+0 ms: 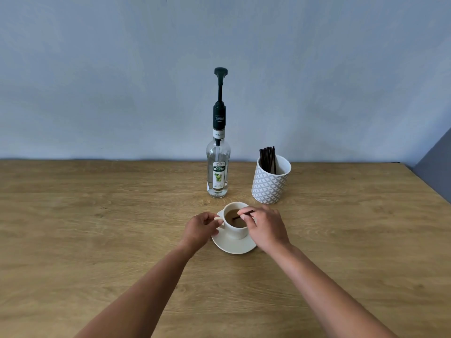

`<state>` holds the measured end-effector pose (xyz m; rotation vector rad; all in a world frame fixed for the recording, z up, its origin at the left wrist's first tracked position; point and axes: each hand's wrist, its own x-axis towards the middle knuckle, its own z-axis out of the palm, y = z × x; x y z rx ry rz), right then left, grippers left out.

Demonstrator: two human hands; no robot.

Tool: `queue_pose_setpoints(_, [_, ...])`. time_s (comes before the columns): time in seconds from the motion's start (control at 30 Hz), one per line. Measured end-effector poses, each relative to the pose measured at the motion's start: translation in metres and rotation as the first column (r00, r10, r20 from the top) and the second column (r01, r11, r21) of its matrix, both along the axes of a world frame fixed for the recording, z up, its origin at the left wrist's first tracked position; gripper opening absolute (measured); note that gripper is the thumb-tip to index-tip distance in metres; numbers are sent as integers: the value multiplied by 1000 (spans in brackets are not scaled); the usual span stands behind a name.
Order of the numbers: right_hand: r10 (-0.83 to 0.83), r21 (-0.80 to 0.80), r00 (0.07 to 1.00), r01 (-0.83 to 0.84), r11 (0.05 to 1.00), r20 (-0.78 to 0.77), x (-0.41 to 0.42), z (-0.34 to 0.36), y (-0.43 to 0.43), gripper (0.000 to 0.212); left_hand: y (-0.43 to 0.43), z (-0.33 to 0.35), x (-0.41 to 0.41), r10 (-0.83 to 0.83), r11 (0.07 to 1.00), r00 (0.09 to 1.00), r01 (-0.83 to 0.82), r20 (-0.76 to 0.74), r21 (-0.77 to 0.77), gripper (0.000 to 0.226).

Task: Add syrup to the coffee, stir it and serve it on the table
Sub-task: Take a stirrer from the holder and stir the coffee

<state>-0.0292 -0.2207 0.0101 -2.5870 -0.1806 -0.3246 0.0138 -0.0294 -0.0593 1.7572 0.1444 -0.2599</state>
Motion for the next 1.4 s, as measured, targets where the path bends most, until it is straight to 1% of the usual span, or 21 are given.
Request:
queue_pose_setpoints(0.17, [-62, -63, 998, 64, 996, 25, -2, 3, -7, 16, 0, -1, 1, 6, 1000, 1000, -6, 2, 4, 6])
queue_pose_setpoints(0.33, [-25, -17, 999, 26, 1000, 43, -6, 3, -4, 13, 0, -2, 1, 2, 1000, 1000, -2, 11, 4, 6])
queue_pose_setpoints(0.4, [-5, -14, 1000, 5, 1000, 25, -5, 3, -1, 16, -1, -2, 2, -2, 1000, 1000, 2, 11, -1, 6])
queue_pose_setpoints(0.5, [-1, -29, 1000, 1, 1000, -11, -4, 1, 1, 19, -1, -2, 2, -9, 1000, 1000, 9, 11, -4, 7])
queue_pose_setpoints(0.67, [-38, -103, 999, 40, 994, 23, -6, 0, -4, 19, 0, -3, 2, -12, 1000, 1000, 12, 13, 10, 8])
queue_pose_setpoints(0.83, [-10, -43, 1000, 11, 999, 20, -7, 1, -3, 15, 1, -4, 3, -8, 1000, 1000, 8, 18, 25, 6])
queue_pose_setpoints(0.97, [21, -19, 1000, -21, 1000, -10, -5, 0, 2, 18, 0, -4, 3, -9, 999, 1000, 8, 18, 36, 6])
queue_pose_setpoints(1.17, [-33, -105, 999, 34, 994, 12, -4, 1, -4, 18, 0, -3, 2, -6, 1000, 1000, 6, 17, 30, 8])
queue_pose_setpoints(1.27, [-32, -79, 999, 34, 996, 24, -4, 1, -7, 16, 0, -3, 2, -6, 999, 1000, 5, 18, 34, 8])
queue_pose_setpoints(1.4, [9, -3, 1000, -9, 1000, -3, -4, 0, -3, 16, 0, -3, 2, -8, 999, 1000, 7, 27, 45, 6])
